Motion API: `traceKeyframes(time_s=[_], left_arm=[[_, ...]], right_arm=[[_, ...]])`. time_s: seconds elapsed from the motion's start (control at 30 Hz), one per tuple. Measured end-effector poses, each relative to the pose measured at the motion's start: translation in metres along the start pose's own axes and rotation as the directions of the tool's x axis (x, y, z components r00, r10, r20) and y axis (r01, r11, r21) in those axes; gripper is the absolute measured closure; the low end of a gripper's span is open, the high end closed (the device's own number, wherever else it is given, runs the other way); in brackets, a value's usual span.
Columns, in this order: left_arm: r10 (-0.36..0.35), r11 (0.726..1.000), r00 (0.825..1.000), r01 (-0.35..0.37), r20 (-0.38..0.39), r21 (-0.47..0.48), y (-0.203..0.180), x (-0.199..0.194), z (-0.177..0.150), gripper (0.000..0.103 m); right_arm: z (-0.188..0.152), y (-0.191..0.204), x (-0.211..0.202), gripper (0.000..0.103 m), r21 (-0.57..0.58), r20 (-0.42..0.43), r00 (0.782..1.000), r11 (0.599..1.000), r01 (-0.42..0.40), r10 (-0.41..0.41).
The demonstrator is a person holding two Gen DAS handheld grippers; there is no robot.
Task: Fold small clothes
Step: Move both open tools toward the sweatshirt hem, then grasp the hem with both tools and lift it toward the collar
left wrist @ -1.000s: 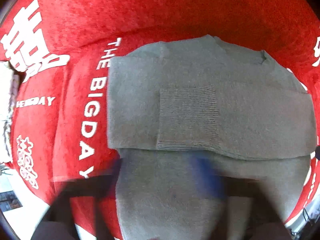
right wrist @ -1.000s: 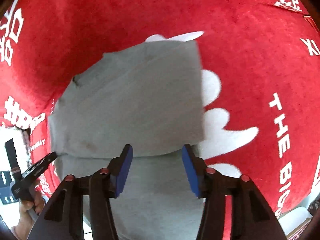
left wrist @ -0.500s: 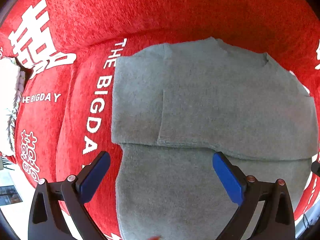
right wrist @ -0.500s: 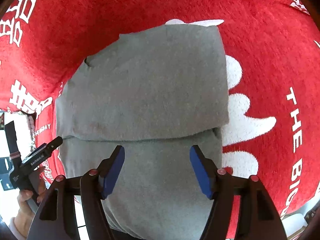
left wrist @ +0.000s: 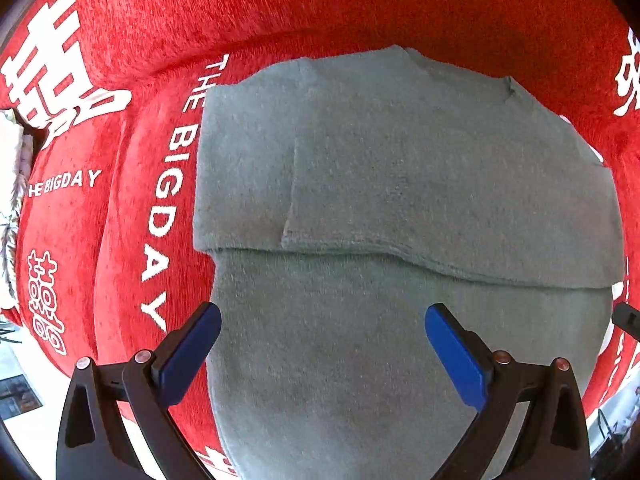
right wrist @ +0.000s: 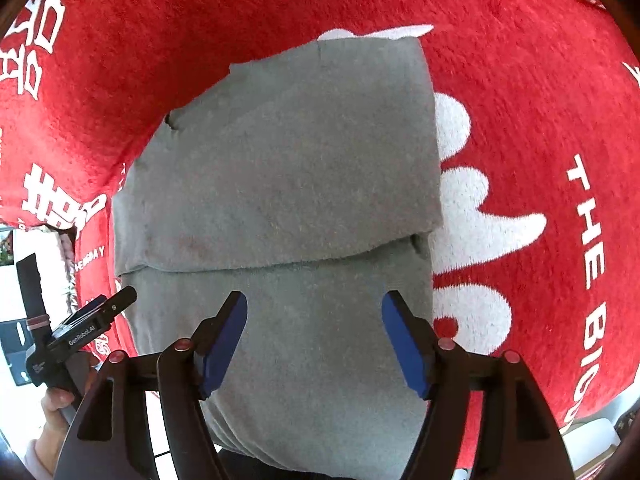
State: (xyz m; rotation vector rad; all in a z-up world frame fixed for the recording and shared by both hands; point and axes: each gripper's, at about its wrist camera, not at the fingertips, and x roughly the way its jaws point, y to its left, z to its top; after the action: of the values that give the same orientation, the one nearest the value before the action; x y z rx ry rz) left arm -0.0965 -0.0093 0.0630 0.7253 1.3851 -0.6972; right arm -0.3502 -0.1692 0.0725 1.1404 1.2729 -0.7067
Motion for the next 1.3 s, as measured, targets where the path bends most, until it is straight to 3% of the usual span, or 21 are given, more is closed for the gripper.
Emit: traceKeyframes(time_s=[0.57,0.83,1.3], left_arm=[[-0.014,0.999,0.999,0.012,-0.04,-0.039,0.0,0.006,-0.036,0.001],[-0.036,0.999,0.999,0.035,-0.04,-0.018,0.008,0.01,-0.056,0.001],[-0.121,0.992,0.991,0.123,-0.058,0.04,0.047,0.005,-0.143,0.001]], right_arm=[[-0.016,0.003,0.022,0.03,-0.004,-0.08,0.995,0.998,-0.061,0.06],[-0.039,0.01,0.026,0.03,0.003,-0.075,0.994,0.996,-0.084,0.084],[-0.114,0.011,0.026,0.03,0.022,-0.11,0.984,0.99,-0.14,0.142]])
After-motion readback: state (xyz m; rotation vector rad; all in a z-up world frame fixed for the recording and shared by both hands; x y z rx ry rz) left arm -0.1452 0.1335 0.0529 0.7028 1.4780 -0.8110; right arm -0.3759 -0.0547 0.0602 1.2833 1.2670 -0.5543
